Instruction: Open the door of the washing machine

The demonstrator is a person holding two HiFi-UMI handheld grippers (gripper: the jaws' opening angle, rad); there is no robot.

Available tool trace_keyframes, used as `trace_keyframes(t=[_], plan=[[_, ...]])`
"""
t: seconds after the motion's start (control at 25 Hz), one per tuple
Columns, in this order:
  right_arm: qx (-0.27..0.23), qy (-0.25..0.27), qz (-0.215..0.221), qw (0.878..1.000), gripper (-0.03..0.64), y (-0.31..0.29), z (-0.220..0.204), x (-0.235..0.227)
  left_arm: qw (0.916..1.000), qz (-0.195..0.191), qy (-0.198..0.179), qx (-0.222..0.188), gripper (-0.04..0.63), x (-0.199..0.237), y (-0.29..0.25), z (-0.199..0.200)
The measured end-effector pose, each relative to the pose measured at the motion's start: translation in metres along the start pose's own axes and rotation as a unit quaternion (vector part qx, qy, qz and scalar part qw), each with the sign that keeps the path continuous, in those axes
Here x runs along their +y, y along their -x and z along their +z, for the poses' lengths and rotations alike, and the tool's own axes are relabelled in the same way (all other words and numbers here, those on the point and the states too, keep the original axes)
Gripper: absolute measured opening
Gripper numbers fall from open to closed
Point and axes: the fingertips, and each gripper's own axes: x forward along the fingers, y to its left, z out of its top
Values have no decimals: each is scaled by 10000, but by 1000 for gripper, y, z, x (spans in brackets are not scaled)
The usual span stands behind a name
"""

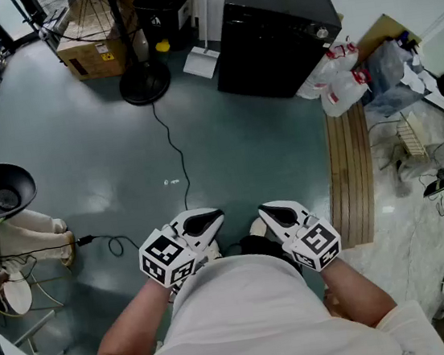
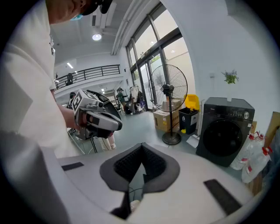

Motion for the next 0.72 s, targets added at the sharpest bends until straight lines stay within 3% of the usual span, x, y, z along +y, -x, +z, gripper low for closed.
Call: trace_keyframes(t=[0.36, 0.72], plan=[[-46, -185, -179, 9997, 7, -5, 11, -9, 9998, -72, -174, 70, 26, 9, -8, 11], [-47, -247, -212, 9995, 8, -27, 20, -93, 9995, 110, -112, 287, 26, 58, -65, 39]])
